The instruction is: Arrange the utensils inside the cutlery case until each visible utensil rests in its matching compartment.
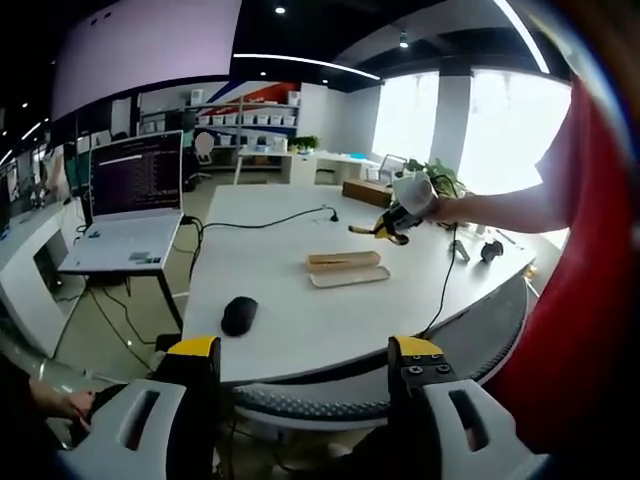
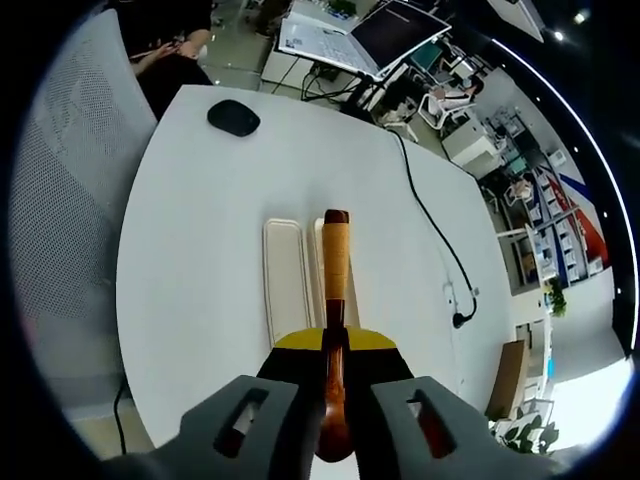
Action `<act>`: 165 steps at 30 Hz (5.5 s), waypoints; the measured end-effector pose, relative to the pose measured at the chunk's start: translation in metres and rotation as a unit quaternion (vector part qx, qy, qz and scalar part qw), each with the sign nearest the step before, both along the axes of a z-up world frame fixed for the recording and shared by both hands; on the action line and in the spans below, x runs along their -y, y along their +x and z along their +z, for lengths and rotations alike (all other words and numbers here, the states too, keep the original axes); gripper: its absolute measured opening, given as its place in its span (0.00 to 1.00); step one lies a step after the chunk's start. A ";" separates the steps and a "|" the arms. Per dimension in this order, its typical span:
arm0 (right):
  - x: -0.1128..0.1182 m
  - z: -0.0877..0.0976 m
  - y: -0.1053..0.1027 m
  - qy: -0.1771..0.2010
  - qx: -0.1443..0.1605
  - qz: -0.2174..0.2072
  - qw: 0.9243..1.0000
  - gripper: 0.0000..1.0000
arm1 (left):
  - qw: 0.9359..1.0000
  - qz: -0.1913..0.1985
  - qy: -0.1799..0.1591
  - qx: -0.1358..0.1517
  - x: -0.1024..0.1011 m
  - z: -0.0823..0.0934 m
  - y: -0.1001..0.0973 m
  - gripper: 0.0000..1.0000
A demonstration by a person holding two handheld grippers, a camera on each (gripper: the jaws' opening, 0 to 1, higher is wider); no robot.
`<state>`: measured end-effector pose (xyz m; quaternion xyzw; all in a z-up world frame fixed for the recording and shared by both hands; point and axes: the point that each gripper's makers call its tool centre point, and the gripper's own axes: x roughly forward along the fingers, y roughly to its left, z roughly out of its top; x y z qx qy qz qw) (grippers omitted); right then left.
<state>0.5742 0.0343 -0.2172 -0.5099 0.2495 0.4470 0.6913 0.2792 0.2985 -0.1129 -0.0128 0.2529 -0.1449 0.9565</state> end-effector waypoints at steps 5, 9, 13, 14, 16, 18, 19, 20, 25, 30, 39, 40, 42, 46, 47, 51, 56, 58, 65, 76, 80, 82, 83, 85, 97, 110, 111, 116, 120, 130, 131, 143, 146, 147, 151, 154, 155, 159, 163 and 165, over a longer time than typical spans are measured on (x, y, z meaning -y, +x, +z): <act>0.001 -0.001 0.003 0.000 0.000 -0.001 1.000 0.01 | 1.000 -0.004 0.001 0.001 0.003 0.001 0.000 0.70; 0.001 -0.001 0.004 -0.001 0.001 0.000 1.000 0.01 | 1.000 0.001 -0.009 0.003 0.002 0.001 -0.003 0.73; 0.000 0.000 0.008 -0.003 0.004 0.003 1.000 0.02 | 1.000 0.007 -0.024 0.005 0.002 0.002 -0.006 0.74; 0.000 0.001 0.009 -0.006 0.004 0.005 1.000 0.02 | 1.000 0.004 -0.015 0.003 0.002 0.000 -0.007 0.74; 0.000 0.002 0.011 -0.010 0.007 0.009 1.000 0.02 | 1.000 0.002 -0.012 0.000 0.003 -0.001 -0.007 0.74; 0.000 0.003 0.013 -0.012 0.009 0.011 1.000 0.02 | 1.000 0.002 -0.014 0.000 0.003 -0.001 -0.007 0.74; 0.000 0.004 0.014 -0.012 0.010 0.011 1.000 0.02 | 1.000 0.004 -0.017 0.001 0.002 0.000 -0.007 0.74; -0.001 0.004 0.014 -0.012 0.009 0.010 1.000 0.02 | 1.000 0.005 -0.018 0.001 0.001 0.000 -0.006 0.74; -0.003 0.003 0.009 0.017 -0.019 -0.013 1.000 0.02 | 0.998 0.043 -0.048 0.024 -0.009 0.012 0.000 0.93; -0.003 0.006 0.008 0.020 -0.019 -0.016 0.999 0.02 | 0.998 0.033 -0.045 0.021 -0.008 0.010 -0.001 0.92; -0.001 0.002 0.009 0.007 -0.036 -0.018 0.999 0.02 | 0.998 0.019 -0.037 0.038 -0.004 0.012 0.001 0.83; -0.001 0.002 0.010 0.004 -0.036 -0.016 0.999 0.02 | 0.998 0.019 -0.039 0.037 -0.003 0.012 0.002 0.84; -0.001 0.004 0.013 0.004 -0.036 -0.016 0.999 0.02 | 0.999 0.024 -0.031 0.037 -0.006 0.011 0.005 0.85; -0.001 0.007 0.020 0.005 -0.037 -0.014 0.999 0.02 | 0.998 0.025 -0.035 0.042 -0.007 0.014 0.007 0.84; -0.001 0.008 0.022 0.004 -0.036 -0.012 0.999 0.02 | 0.998 0.025 -0.034 0.041 -0.007 0.013 0.008 0.84; -0.001 0.006 0.025 -0.004 -0.039 -0.002 0.999 0.02 | 0.999 0.015 -0.024 0.030 -0.004 0.009 0.008 0.81; -0.002 0.000 0.031 -0.013 -0.043 0.012 0.999 0.02 | 0.999 0.014 -0.017 0.028 0.000 0.008 0.010 0.77; -0.001 -0.003 0.034 -0.021 -0.043 0.018 0.999 0.02 | 1.000 0.010 -0.012 0.024 0.001 0.007 0.011 0.75; -0.006 -0.005 0.037 -0.015 -0.050 0.016 0.999 0.02 | 1.000 0.007 -0.017 0.023 0.003 0.012 0.014 0.71; -0.002 -0.014 0.041 -0.019 -0.057 0.013 0.998 0.02 | 0.999 0.008 -0.016 0.028 0.001 0.011 0.018 0.78; 0.001 -0.017 0.043 -0.021 -0.061 0.011 0.998 0.02 | 0.999 0.014 -0.025 0.026 -0.001 0.009 0.017 0.78; 0.002 -0.017 0.044 -0.020 -0.062 0.009 0.998 0.02 | 0.999 0.014 -0.029 0.032 -0.001 0.011 0.017 0.77; 0.002 -0.016 0.045 -0.017 -0.062 0.008 0.998 0.02 | 0.999 0.011 -0.026 0.039 -0.001 0.014 0.017 0.76; 0.003 -0.014 0.045 -0.015 -0.063 0.006 0.998 0.02 | 0.999 0.010 -0.023 0.040 -0.001 0.015 0.017 0.75; 0.001 -0.012 0.042 -0.025 -0.057 0.017 0.998 0.02 | 1.000 0.007 -0.008 0.013 -0.001 0.001 0.003 0.74; -0.007 -0.018 0.047 -0.035 -0.062 0.027 0.997 0.02 | 0.999 0.022 -0.022 0.011 -0.006 0.003 -0.003 0.77; -0.007 -0.018 0.047 -0.036 -0.062 0.028 0.997 0.02 | 0.999 0.022 -0.021 0.010 -0.006 0.003 -0.003 0.76; -0.008 -0.019 0.043 -0.037 -0.068 0.025 0.997 0.02 | 0.999 0.021 -0.020 0.013 -0.006 0.004 -0.003 0.76; -0.006 -0.024 0.042 -0.044 -0.070 0.029 0.996 0.02 | 1.000 0.021 -0.017 0.012 -0.009 0.003 -0.002 0.76; -0.004 -0.025 0.047 -0.046 -0.069 0.033 0.996 0.02 | 1.000 0.016 -0.009 0.008 -0.008 0.003 0.001 0.74; -0.004 -0.025 0.049 -0.046 -0.070 0.033 0.996 0.02 | 1.000 0.015 -0.009 0.007 -0.008 0.003 0.001 0.74; -0.012 -0.021 0.057 -0.055 -0.071 0.049 0.995 0.02 | 1.000 0.003 0.000 0.006 -0.005 0.008 0.014 0.73; -0.013 -0.019 0.056 -0.056 -0.069 0.053 0.995 0.02 | 1.000 0.003 -0.001 0.005 -0.006 0.008 0.015 0.74; -0.013 -0.019 0.056 -0.056 -0.069 0.054 0.995 0.02 | 1.000 0.003 0.000 0.004 -0.007 0.007 0.015 0.74; -0.012 -0.024 0.055 -0.059 -0.074 0.053 0.994 0.02 | 1.000 0.000 0.002 0.000 -0.006 0.006 0.015 0.74; -0.012 -0.026 0.053 -0.059 -0.077 0.053 0.994 0.02 | 1.000 -0.001 0.005 0.000 -0.006 0.006 0.014 0.73; -0.013 -0.028 0.051 -0.059 -0.078 0.053 0.994 0.02 | 1.000 0.001 0.005 -0.001 -0.007 0.006 0.014 0.73; -0.014 -0.031 0.046 -0.057 -0.082 0.056 0.993 0.02 | 1.000 0.001 0.007 -0.001 -0.005 0.005 0.013 0.73; -0.014 -0.033 0.048 -0.054 -0.082 0.055 0.994 0.02 | 1.000 0.002 0.011 0.002 -0.004 0.005 0.011 0.73; -0.012 -0.035 0.049 -0.056 -0.085 0.056 0.993 0.02 | 1.000 0.006 0.004 -0.006 -0.002 0.002 0.010 0.73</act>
